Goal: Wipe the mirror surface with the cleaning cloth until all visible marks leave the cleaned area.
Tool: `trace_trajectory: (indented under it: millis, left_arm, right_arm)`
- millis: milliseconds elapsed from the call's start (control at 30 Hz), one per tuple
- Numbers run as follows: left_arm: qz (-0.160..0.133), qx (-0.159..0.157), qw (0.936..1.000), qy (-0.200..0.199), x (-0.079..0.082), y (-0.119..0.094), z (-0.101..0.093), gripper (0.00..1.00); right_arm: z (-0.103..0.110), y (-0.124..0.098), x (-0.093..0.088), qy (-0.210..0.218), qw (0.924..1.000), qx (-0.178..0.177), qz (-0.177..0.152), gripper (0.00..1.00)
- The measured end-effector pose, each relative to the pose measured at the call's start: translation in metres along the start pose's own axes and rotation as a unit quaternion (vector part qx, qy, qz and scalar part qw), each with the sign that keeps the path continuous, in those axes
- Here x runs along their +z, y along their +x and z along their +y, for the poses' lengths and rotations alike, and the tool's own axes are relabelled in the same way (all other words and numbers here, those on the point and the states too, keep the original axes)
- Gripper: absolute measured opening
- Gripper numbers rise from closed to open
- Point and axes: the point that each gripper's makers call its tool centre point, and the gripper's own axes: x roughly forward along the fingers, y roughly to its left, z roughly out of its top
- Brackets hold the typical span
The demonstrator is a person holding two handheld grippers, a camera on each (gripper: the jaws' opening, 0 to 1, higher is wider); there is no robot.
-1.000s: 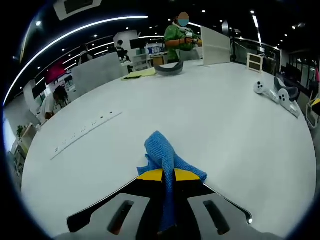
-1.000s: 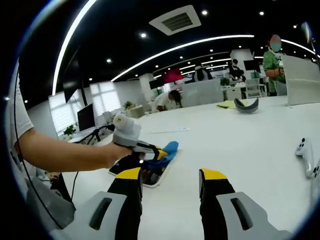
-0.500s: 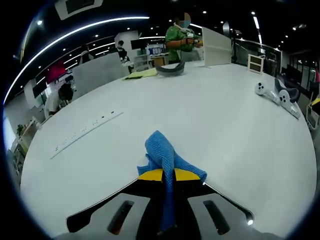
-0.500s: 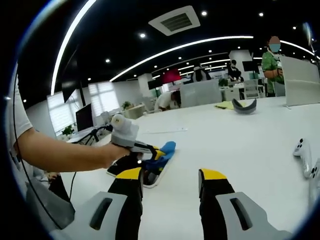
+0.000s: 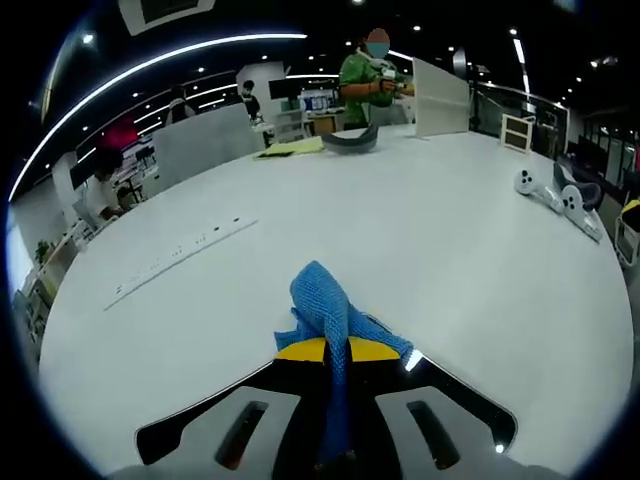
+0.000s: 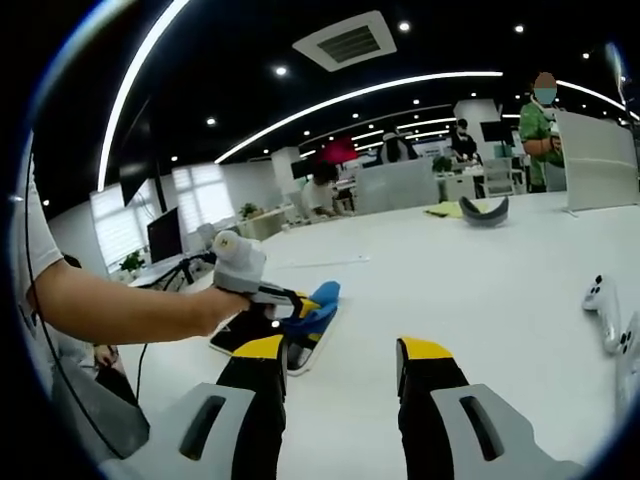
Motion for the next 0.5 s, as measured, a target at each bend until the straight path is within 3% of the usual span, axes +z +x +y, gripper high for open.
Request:
trace_trajectory:
  millis: [500]
  left_arm:
    - [0.001, 0.016, 0.9998, -0.014, -0.011, -0.014, 0.022, 0.03]
  right_arm:
    - [0.0, 0.001, 0.0, 0.0, 1.0, 0.002, 0.001, 0.42]
